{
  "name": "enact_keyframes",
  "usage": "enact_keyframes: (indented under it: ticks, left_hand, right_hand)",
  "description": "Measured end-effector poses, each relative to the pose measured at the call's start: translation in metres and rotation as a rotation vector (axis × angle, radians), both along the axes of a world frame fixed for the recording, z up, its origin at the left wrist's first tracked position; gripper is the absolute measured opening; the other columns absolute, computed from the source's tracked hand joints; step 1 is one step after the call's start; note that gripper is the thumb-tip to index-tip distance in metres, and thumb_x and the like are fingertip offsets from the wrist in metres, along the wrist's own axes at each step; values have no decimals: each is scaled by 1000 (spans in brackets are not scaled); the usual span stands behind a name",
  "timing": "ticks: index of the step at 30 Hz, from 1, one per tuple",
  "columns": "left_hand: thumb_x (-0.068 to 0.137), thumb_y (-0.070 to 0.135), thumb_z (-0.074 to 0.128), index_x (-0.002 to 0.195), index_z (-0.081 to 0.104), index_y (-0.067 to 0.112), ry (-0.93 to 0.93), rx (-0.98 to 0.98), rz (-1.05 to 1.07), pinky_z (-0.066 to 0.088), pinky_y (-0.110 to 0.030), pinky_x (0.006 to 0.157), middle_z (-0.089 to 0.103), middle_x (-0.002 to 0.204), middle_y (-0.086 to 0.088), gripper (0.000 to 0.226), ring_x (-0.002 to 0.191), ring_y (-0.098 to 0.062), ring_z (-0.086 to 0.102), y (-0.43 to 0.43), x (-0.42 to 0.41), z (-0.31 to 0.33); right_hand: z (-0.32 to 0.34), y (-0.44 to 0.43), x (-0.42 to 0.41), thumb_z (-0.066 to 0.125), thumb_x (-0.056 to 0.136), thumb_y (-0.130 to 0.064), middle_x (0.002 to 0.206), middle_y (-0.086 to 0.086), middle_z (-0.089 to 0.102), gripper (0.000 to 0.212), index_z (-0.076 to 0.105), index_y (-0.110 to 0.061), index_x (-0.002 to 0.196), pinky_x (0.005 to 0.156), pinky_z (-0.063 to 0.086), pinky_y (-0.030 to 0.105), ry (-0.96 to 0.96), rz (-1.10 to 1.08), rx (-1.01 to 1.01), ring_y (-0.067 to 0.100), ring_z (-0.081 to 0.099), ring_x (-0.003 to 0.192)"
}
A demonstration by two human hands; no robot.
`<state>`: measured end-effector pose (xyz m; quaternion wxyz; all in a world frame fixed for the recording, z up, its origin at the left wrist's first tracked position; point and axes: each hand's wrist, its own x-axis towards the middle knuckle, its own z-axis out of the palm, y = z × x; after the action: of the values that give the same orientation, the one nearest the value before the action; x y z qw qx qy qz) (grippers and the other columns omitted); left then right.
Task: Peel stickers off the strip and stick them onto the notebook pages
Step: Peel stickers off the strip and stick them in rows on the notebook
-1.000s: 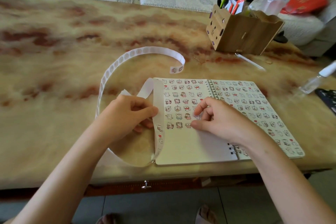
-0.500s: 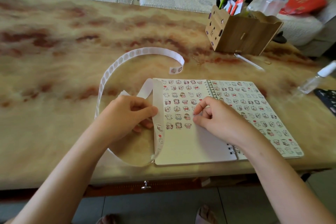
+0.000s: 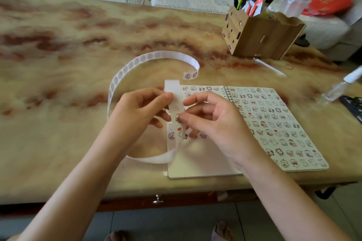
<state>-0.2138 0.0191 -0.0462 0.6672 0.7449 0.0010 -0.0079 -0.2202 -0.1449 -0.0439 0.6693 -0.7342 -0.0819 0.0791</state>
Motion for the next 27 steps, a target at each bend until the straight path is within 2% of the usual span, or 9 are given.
enact_keyframes:
  ticks: [3, 6, 11, 15, 21, 27]
  left_hand:
    - [90, 23, 57, 86, 69, 2, 30, -29, 4, 49, -17, 51, 66, 73, -2, 25, 58, -8, 61, 0, 0, 1]
    - [87, 29, 58, 82, 70, 5, 91, -67, -38, 50, -18, 51, 68, 69, 1, 27, 59, -9, 61, 0, -2, 3]
    - [83, 16, 66, 79, 70, 11, 94, -4, -99, 53, -16, 56, 67, 62, 6, 8, 58, -2, 61, -1, -4, 3]
    - [84, 17, 66, 77, 71, 14, 91, 7, -95, 54, -16, 58, 67, 63, 6, 9, 58, -2, 61, 0, -4, 2]
    - [84, 18, 66, 79, 73, 14, 101, -10, -91, 52, -15, 58, 70, 69, 1, 9, 62, -3, 62, -1, -3, 2]
    - [84, 19, 64, 81, 73, 9, 116, -24, -88, 54, -17, 58, 71, 67, 1, 14, 61, -3, 64, -2, -4, 3]
  right_hand:
    - [0, 1, 0, 72, 79, 1, 74, 10, 71, 19, 62, -10, 92, 56, 53, 25, -25, -30, 35, 16, 65, 61]
    - [0, 2, 0, 73, 78, 3, 74, 13, 71, 20, 61, -8, 90, 57, 53, 22, -69, -68, 42, 13, 64, 59]
    - [-4, 1, 0, 71, 82, -1, 76, 12, 71, 11, 66, -5, 90, 58, 53, 19, -151, -97, -8, 12, 66, 62]
    - [-4, 0, -1, 69, 83, 0, 76, 9, 72, 8, 70, -6, 87, 63, 56, 20, -205, -99, -57, 17, 69, 68]
    - [-5, 1, -1, 70, 82, -1, 74, 4, 72, 9, 71, -9, 85, 64, 54, 17, -262, -111, -100, 14, 69, 67]
    - [-8, 2, -1, 71, 83, -4, 74, 4, 72, 6, 70, -9, 87, 68, 56, 21, -262, -110, -135, 14, 69, 69]
